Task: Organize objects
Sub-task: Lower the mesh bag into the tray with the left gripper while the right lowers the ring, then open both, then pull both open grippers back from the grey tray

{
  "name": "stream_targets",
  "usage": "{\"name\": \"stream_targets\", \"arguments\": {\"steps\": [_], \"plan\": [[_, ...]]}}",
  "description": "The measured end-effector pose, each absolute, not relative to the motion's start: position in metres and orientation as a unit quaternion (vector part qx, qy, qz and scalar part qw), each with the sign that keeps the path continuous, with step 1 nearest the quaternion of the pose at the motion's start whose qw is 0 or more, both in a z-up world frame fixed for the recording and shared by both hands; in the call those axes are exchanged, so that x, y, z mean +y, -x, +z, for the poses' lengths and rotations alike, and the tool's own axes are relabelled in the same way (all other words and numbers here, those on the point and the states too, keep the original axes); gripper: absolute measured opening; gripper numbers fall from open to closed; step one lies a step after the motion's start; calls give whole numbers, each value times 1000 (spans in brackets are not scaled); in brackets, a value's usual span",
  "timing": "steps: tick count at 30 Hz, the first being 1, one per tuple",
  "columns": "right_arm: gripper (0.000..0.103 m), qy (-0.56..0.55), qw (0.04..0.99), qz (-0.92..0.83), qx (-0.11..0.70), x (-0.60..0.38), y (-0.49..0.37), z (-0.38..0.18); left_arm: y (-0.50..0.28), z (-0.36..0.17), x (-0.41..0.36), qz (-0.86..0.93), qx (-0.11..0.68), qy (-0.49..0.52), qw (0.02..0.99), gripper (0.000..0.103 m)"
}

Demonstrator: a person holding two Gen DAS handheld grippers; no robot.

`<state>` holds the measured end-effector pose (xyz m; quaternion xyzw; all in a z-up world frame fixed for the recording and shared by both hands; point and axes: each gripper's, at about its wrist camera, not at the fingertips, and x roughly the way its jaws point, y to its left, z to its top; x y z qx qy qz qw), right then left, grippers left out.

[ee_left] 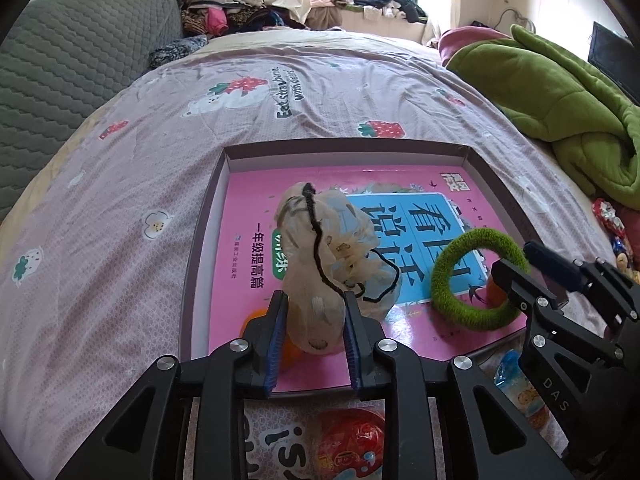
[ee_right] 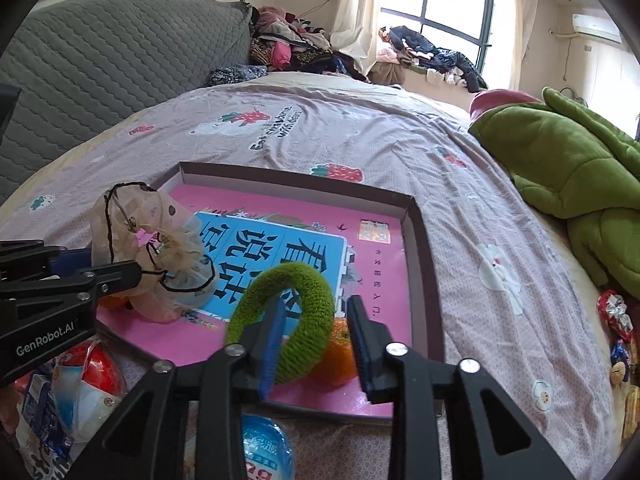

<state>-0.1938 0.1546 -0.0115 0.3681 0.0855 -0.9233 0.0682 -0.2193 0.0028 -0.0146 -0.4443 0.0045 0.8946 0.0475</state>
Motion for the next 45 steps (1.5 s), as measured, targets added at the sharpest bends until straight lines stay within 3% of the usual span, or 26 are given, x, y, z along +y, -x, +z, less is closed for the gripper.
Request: {"name": "stream_targets", "arguments": {"steps": [9, 18, 25, 29, 45], "plan": [[38, -365, 62, -925, 85, 157, 192, -7, 215, -10, -2, 901, 9, 433, 33, 51], [38, -357, 64, -929, 79, 158, 190, 3, 210, 3, -9, 907, 2, 420, 29, 62], [39, -346, 70, -933, 72, 157, 183, 15, 200, 17, -9, 914, 1, 406, 28, 63], [39, -339, 73, -936, 66, 157, 177, 23, 193, 24, -7, 917, 5, 398, 29, 70], [52, -299, 83, -949, 50, 160, 142, 62, 160, 56, -3, 931, 9, 363, 31, 74]]}}
